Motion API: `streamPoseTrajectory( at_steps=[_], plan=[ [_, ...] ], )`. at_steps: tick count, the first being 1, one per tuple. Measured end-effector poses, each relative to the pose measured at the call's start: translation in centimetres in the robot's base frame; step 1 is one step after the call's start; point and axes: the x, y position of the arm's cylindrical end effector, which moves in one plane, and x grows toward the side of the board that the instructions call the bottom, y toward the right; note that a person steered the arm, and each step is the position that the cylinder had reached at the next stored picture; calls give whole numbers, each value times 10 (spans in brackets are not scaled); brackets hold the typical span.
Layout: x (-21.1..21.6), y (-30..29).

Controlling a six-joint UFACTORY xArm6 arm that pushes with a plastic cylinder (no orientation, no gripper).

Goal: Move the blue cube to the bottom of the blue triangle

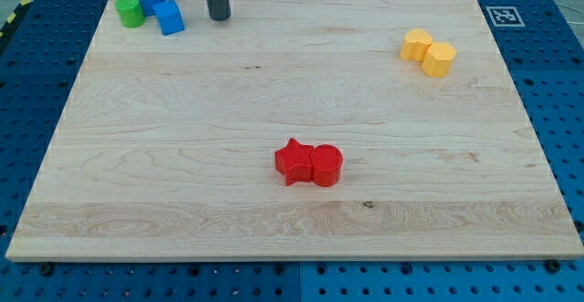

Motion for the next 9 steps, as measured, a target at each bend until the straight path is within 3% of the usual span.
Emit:
streamPoseTrajectory(
  at_steps=[1,5,6,7,9],
  plan=[
    [26,-3],
    [28,-81],
    [32,-72],
    [57,-19],
    [60,-12]
  ],
)
